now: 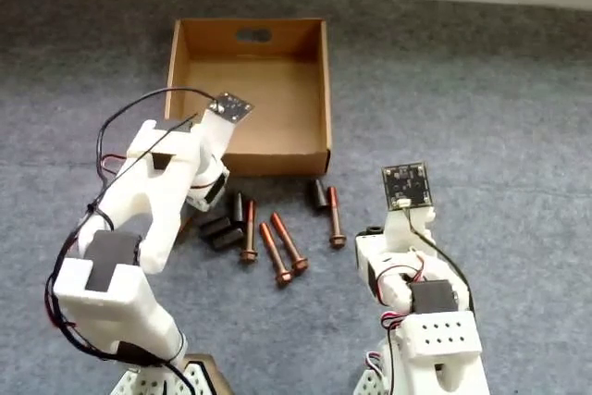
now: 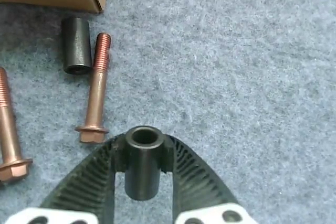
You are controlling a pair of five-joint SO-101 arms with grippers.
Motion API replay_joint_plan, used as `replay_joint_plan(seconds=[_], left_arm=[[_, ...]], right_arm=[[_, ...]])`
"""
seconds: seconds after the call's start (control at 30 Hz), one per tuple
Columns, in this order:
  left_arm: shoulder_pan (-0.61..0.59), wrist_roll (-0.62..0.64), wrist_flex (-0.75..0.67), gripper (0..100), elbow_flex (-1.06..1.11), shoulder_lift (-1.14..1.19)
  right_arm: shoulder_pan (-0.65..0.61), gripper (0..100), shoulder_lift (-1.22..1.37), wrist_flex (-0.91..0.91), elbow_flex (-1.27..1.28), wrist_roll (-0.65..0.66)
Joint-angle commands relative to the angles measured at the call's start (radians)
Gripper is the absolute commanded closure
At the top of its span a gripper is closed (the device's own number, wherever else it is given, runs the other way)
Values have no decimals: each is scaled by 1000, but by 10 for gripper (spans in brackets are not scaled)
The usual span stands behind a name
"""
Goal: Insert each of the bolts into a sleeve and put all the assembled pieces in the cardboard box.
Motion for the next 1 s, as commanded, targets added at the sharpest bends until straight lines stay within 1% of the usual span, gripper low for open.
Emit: replay_joint_plan(seconds=[0.0, 0.1, 0.2, 0.33, 0.4, 0.5, 0.63, 0.7, 0.77, 0.97], left_arm=[[-5, -5, 38, 992, -35, -19], [-5, -6, 60, 992, 27, -93], [-5, -8, 49, 992, 168, -255], [-5, -11, -92, 993, 394, -470], [-4, -11, -152, 990, 472, -522], [1, -8, -176, 966, 492, -501], [-4, -9, -181, 833, 467, -415], [-5, -11, -178, 791, 440, -371], [-5, -11, -176, 796, 414, -341], [-5, -11, -149, 858, 375, -298]], right_arm=[[12, 992, -15, -10, -4, -5], [13, 992, -15, -10, -4, -5], [13, 992, -15, -10, -4, -5], [13, 992, -15, -10, -4, -5], [13, 992, -15, -10, -4, -5], [13, 992, -15, -10, -4, -5], [13, 992, -15, -8, -4, -5], [13, 992, -15, -8, -4, -5], [13, 992, -15, -8, -4, -5], [13, 992, -15, -8, -4, -5]])
